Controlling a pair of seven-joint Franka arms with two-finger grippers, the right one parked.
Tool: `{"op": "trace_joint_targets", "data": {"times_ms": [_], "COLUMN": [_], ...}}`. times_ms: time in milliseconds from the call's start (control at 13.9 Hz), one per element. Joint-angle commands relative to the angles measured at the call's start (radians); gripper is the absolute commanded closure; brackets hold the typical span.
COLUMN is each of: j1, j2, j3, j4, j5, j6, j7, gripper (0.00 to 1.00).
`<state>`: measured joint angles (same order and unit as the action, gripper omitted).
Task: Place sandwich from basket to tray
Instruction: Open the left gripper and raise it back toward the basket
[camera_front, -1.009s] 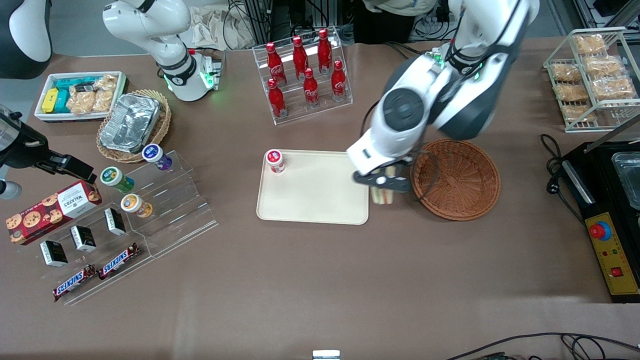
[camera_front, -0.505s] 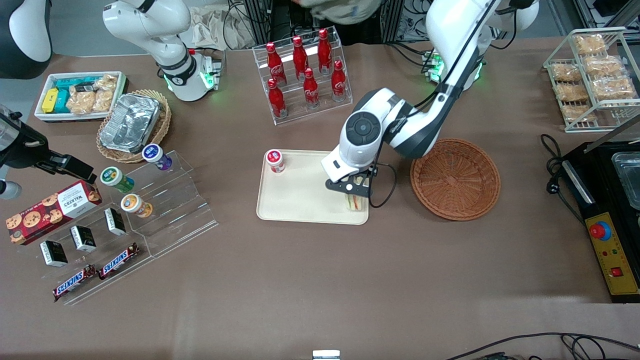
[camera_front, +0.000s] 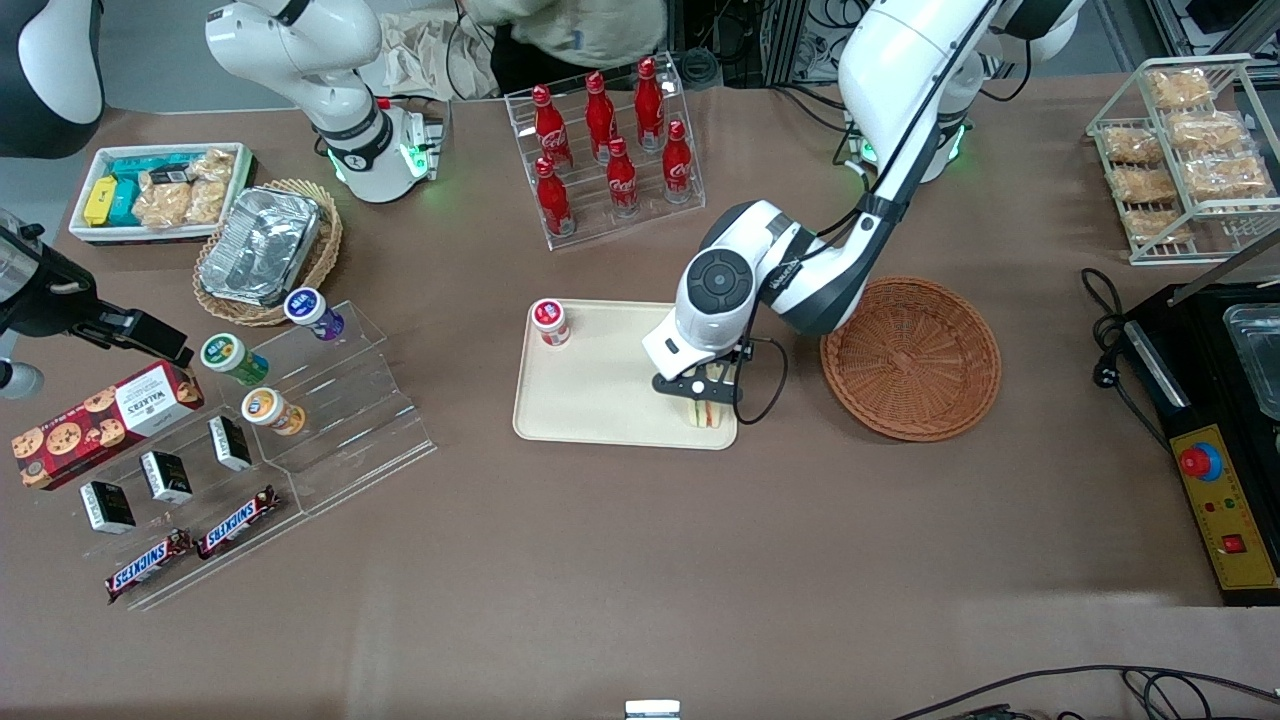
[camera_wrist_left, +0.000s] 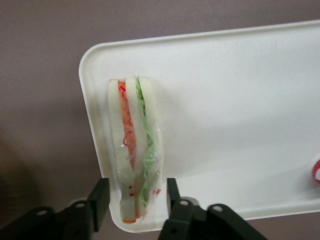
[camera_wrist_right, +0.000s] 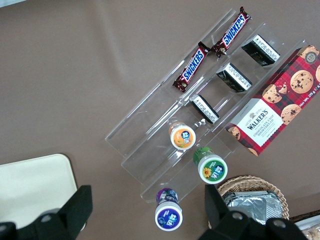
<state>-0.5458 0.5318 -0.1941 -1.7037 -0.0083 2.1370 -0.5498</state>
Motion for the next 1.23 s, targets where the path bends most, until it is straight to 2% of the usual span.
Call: {"op": "trace_joint_targets", "data": {"times_ms": [0,144,288,432,649,721,865,1153], "j1": [-0.002,0.03,0.087,0.156,0.199,0.252,0.332,0.463], "j2": [-0.044,-0.122,-0.217,-0.291,-0.349,-0.36,-0.407,-0.487], "j3": [0.012,0.01,0.01,0.007,0.013,0.028,0.027,0.028], "j4": [0.004,0.009,0.009,0.009,0.009,0.01,0.009,0.018], "j5": [0.039,0.109,0.149,0.134,0.154,0.154,0.139,0.139], "j6": [-0.017,-0.118,-0.21,-0.305,-0.373,-0.399,-0.426,-0.519], "j7": [-0.035,-0.032,0.017,0.095,0.1,0.12,0.279,0.466], "gripper": [0.01,0.01,0.01,0.01,0.01,0.01,0.01,0.01]}}
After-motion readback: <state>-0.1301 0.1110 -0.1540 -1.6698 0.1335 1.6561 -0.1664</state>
